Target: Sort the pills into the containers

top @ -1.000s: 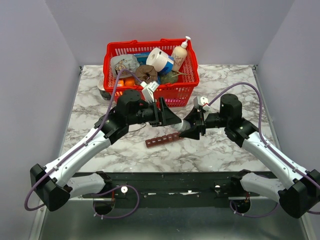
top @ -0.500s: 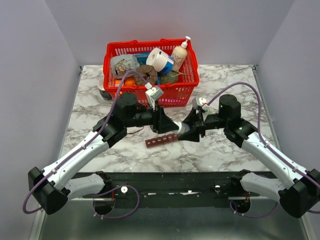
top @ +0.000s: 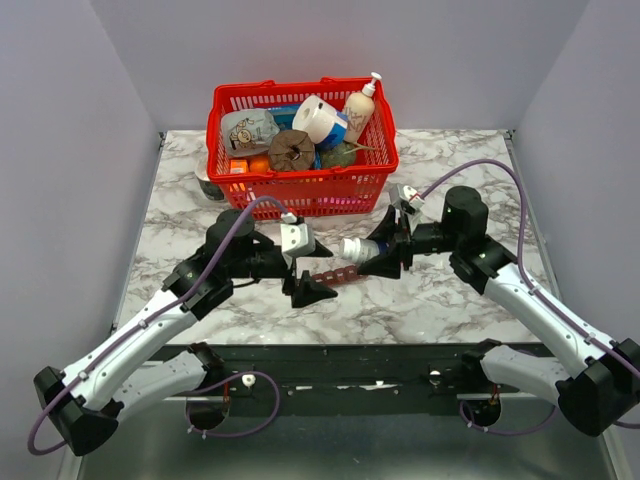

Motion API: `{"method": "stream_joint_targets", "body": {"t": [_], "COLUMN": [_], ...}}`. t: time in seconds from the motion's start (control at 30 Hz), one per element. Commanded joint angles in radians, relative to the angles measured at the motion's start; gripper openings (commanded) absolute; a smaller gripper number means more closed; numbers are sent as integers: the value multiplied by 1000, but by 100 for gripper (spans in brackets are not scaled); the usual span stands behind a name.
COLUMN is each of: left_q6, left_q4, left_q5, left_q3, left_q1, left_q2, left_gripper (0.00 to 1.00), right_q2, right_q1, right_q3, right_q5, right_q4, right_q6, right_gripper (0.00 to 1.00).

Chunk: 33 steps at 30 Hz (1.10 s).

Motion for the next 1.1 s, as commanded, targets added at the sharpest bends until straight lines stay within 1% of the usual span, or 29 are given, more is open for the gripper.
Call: {"method": "stream_joint_targets", "body": {"t": [0.0, 0.07, 0.1, 0.13, 0.2, 0.23, 0.27, 0.3, 0.33, 0.37, 0.43, 0.5, 0.6, 0.63, 0.7, 0.77, 0.9, 1.03, 1.07], "left_q6": [105, 94, 62, -37, -142, -204, -317, -384, -442, -564, -695, -853, -993, -1068, -1121, -1164, -1162, -1162, -1164], "left_q4": [-64, -75, -57, -5, 43, 92, 118, 136, 182, 207, 261, 293, 366, 402, 404, 414, 405, 404, 402], "left_q5": [-44, -73, -90, -128, -174, -193, -204, -214, -213, -195, -188, -137, -97, -93, -89, -67, -66, -41, -24], "left_q3": [-17, -25, -32, -40, -48, -49, -58, -58, -58, -54, -42, -19, -14, -18, -20, -22, -21, -22, -17], "left_q1": [-5, -5, -5, -3, 0, 1, 4, 6, 13, 17, 32, 44, 70, 75, 87, 92, 95, 96, 96], "left_q2": [-67, -81, -87, -93, -99, -99, -90, -83, -72, -43, -11, 42, 83, 91, 112, 132, 140, 143, 148], "left_gripper": [98, 99, 99, 99, 99, 99, 99, 99, 99, 99, 99, 99, 99, 99, 98, 93, 79, 76, 73], "right_q2": [5, 5, 5, 5, 4, 2, 1, 1, 1, 1, -1, -1, -4, -5, -7, -10, -11, -11, -8], "right_q1": [-2, -1, -2, -2, -2, -2, -2, -2, -2, -2, -4, -2, -2, -2, -2, -2, -2, -4, -2], "right_q3": [0, 0, 0, 0, -1, 0, -1, -1, -3, -3, -3, -5, -6, -6, -9, -12, -14, -12, -12], "right_q5": [22, 22, 20, 20, 20, 20, 22, 20, 19, 19, 17, 19, 20, 20, 20, 20, 20, 23, 26], "right_q4": [48, 49, 51, 51, 52, 51, 51, 51, 51, 52, 51, 48, 49, 48, 48, 49, 48, 48, 48], "right_q6": [28, 31, 31, 28, 22, 17, 14, 14, 14, 10, 8, 3, 3, 3, 3, 3, 2, 3, 3], "right_gripper": [0, 0, 1, 1, 1, 1, 1, 1, 1, 1, 1, 1, 1, 0, 1, 0, 1, 1, 1]}}
